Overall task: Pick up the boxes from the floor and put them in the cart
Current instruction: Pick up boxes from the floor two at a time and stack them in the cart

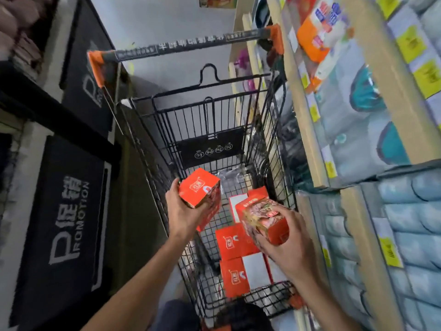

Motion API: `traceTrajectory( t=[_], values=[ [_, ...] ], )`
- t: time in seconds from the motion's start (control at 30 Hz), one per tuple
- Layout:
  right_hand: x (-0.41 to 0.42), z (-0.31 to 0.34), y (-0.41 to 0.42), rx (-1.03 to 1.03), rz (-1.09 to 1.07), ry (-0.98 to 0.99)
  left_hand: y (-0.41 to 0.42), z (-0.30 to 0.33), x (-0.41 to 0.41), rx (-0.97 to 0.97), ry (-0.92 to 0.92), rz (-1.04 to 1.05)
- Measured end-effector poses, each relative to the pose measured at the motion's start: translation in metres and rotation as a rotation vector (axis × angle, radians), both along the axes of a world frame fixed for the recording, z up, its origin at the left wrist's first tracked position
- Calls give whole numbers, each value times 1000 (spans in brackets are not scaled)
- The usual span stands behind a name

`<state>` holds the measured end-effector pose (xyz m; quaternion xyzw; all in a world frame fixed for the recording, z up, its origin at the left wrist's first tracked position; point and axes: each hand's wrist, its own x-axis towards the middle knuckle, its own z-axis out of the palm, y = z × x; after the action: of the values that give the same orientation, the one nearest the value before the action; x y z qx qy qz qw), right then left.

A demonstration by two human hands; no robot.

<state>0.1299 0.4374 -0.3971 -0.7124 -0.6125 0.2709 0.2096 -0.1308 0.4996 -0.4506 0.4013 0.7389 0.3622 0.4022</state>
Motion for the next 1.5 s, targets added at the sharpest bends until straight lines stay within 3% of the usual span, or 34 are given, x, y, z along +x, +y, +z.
traceTrajectory(
  t=[0.3, 0.63, 1.2, 1.5],
  values=[
    [4, -52, 27, -80, -57, -21, 33, -106, 13, -174, 62, -5],
    [10, -94, 44, -38, -127, 123, 10, -194, 57, -277, 81, 67],
    [18, -129, 57, -60, -95, 82, -24, -220, 80, -422, 76, -225],
    [7, -135, 170, -40, 6, -51, 54, -171, 33, -155, 60, -265]
  ],
)
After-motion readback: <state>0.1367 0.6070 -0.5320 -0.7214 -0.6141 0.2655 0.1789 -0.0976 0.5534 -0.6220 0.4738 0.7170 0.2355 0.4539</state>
